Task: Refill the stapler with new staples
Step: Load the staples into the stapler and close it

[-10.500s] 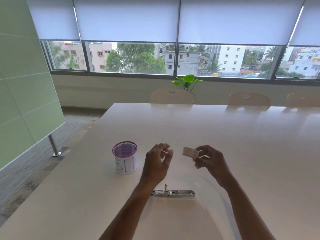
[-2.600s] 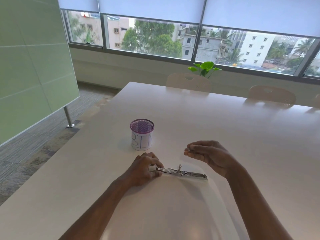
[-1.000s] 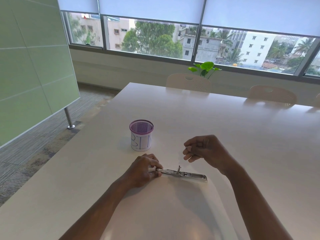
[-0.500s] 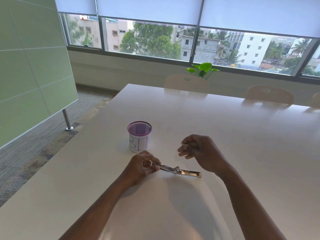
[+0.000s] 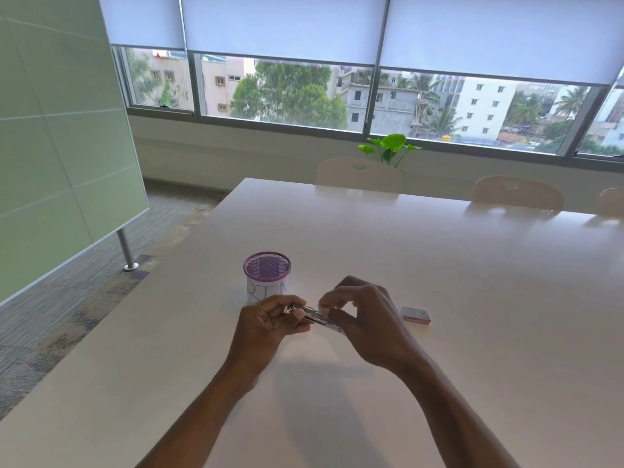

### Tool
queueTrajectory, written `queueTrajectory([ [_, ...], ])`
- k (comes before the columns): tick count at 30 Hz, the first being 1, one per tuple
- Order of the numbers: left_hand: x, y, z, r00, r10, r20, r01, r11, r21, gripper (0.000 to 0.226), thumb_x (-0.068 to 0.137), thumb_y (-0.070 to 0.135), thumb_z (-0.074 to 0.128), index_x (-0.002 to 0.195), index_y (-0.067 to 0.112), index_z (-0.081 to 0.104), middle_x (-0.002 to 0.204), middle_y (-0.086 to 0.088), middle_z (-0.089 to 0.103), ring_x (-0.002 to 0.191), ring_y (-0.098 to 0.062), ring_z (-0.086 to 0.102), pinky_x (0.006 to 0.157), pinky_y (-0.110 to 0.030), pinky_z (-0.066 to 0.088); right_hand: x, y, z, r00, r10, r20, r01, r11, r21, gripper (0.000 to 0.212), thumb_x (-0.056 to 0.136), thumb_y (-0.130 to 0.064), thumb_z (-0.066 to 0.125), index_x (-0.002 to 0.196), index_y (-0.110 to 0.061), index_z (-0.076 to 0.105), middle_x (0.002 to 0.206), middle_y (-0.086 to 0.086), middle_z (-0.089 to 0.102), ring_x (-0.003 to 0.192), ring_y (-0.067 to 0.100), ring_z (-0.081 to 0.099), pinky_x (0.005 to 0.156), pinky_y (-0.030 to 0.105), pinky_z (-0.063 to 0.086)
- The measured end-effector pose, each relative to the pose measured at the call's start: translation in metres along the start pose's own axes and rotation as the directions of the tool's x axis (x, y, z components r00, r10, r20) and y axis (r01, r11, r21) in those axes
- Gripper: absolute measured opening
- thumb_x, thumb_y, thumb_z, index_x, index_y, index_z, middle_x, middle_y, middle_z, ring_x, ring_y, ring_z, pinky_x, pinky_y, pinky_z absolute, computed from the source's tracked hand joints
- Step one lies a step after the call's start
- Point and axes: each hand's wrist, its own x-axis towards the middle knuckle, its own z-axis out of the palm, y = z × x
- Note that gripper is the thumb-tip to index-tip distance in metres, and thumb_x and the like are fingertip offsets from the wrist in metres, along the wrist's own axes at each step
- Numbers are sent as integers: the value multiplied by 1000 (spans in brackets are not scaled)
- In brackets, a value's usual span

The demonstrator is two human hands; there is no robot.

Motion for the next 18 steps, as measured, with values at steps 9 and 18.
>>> queueTrajectory([
  [9, -4, 8, 5, 999, 7, -33, -8, 999, -47, 20, 69, 18, 77, 88, 10, 76, 87, -15, 78, 83, -33, 75, 72, -31, 62, 0, 2, 9, 998, -20, -52, 12, 989, -147, 13, 83, -19, 68, 89, -30, 74, 85, -14, 65, 77, 7, 58, 65, 21, 37],
  [18, -6, 5, 8, 1000, -8, -25, 6, 995, -97, 26, 63, 25, 79, 86, 13, 77, 88, -14, 78, 85, -32, 75, 73, -28, 60, -1, 0, 5, 1000, -5, -20, 1, 985, -171, 14, 84, -21, 71, 95, -30, 76, 87, -16, 63, 79, 8, 58, 64, 27, 45],
])
